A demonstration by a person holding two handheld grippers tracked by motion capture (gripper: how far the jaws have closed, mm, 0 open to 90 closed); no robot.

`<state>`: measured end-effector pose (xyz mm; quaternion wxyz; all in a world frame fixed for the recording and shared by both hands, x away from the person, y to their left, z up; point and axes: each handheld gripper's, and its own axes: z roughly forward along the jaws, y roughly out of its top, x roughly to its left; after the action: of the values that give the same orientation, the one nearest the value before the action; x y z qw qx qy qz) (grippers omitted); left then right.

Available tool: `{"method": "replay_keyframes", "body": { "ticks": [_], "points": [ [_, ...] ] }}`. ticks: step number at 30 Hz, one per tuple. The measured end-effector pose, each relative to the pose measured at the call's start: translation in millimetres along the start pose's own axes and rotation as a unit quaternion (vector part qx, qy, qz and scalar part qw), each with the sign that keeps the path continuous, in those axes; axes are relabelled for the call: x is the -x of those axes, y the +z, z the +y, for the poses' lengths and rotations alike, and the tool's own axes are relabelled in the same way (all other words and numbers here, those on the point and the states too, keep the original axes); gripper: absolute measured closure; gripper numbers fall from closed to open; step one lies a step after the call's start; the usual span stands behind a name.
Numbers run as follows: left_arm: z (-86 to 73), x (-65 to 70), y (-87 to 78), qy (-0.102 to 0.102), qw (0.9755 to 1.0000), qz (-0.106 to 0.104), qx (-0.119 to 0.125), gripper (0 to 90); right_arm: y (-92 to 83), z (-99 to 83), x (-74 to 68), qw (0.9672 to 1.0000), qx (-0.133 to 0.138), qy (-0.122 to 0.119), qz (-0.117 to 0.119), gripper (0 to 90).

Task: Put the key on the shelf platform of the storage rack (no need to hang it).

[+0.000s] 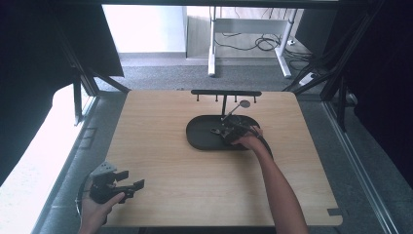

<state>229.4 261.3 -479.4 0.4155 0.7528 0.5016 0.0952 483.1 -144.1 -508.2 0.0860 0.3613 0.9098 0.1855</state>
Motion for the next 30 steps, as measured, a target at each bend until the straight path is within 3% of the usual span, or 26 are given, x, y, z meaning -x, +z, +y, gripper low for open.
{"method": "replay_keyframes", "body": {
  "ticks": [5, 10, 14, 19, 29, 30],
  "points": [
    [0.0, 0.7, 0.8, 0.000, 1.0000, 0.000, -0.002, 21.9, -7.8, -0.4, -0.6, 0.9998, 0.017, 0.006, -0.011, 37.7],
    [-0.1, 0.9, 1.1, 0.000, 1.0000, 0.000, -0.002, 21.9, -26.4, -1.2, -9.3, 0.9991, 0.037, 0.002, -0.022, 35.4],
    [0.1, 1.6, 1.4, 0.000, 1.0000, -0.001, -0.001, 21.9, -45.0, -6.2, -16.8, 0.9974, 0.071, 0.000, -0.015, 35.9],
    [0.6, 3.0, 1.7, 0.002, 1.0000, -0.001, -0.002, 21.9, -61.4, -17.1, -26.9, 0.9961, 0.088, -0.009, -0.007, 36.8],
    [0.8, 3.3, 1.3, 0.001, 1.0000, 0.000, -0.002, 21.9, -79.4, -56.5, -47.1, 0.9928, 0.119, -0.010, 0.008, 37.1],
    [0.8, 3.5, 1.6, 0.003, 1.0000, -0.001, -0.001, 21.9, -82.0, -70.2, -51.9, 0.9919, 0.126, -0.010, 0.012, 37.1]
  ]
}}
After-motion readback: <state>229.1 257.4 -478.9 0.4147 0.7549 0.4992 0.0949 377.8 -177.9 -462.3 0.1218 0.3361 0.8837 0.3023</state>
